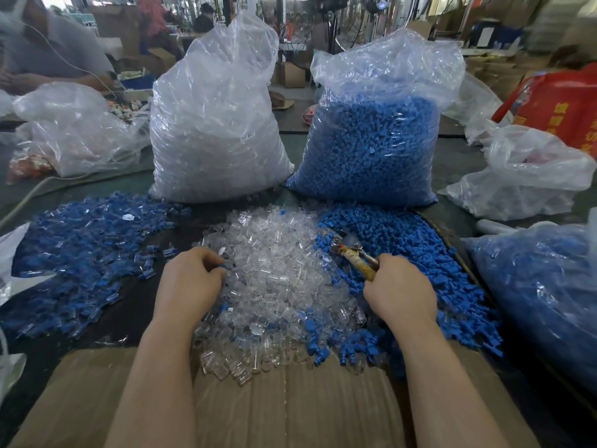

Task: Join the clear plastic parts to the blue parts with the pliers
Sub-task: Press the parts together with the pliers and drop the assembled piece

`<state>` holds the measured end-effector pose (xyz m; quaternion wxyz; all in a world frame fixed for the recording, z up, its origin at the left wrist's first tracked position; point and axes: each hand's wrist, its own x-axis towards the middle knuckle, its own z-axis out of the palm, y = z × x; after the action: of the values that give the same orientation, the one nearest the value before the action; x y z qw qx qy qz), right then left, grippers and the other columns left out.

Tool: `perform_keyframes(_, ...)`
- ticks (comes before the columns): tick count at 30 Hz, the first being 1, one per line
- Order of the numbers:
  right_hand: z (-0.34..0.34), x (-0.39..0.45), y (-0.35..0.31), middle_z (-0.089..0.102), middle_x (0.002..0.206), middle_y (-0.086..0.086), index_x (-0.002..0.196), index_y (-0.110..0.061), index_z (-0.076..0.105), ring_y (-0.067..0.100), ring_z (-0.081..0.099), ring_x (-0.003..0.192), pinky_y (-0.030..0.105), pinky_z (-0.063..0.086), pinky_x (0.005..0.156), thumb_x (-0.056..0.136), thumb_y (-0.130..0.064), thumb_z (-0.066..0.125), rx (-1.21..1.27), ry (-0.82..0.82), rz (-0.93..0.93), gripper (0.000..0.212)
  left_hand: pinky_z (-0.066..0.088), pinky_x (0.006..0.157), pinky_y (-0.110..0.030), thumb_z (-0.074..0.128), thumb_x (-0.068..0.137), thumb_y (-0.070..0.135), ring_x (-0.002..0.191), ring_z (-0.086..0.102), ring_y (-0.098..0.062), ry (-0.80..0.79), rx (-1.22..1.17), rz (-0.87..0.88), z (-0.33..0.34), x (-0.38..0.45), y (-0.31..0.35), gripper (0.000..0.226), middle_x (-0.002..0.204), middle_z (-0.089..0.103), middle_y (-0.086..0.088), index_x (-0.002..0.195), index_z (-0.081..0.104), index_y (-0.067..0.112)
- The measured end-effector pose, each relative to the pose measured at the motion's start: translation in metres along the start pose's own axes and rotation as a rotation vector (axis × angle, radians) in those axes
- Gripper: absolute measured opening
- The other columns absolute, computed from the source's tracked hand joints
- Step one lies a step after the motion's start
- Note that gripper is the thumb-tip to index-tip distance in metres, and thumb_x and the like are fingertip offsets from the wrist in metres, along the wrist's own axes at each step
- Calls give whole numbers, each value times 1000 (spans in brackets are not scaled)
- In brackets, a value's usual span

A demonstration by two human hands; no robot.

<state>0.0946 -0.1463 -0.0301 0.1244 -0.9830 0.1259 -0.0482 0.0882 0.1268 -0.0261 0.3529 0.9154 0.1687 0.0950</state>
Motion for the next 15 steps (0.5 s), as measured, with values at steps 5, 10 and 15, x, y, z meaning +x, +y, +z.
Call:
perform_keyframes(5,1,0,0,50,88,2,93,-19,48,24,50,70,31,37,56,90,-26,59,-3,-8,-13,13,46,66,-24,73,87,24,79,64,-6,-51,-161,47,3,-4,14,10,80,68,14,80,68,30)
perform_keyframes(10,0,1,-1,48,82,1,90,-18,49,22,48,65,31,37,57,88,-24,60,5,-19,7,13,48,67,-26,76,84,26,77,65,-6,-7,-289,79,3,-9,25,7,78,71,10,81,71,31)
perform_keyframes(15,0,3,-1,54,79,2,88,-17,55,20,50,60,28,34,48,86,-23,62,8,-48,40,10,56,80,-36,75,85,22,82,69,-14,-79,-402,107,4,-15,37,6,80,73,5,85,72,28)
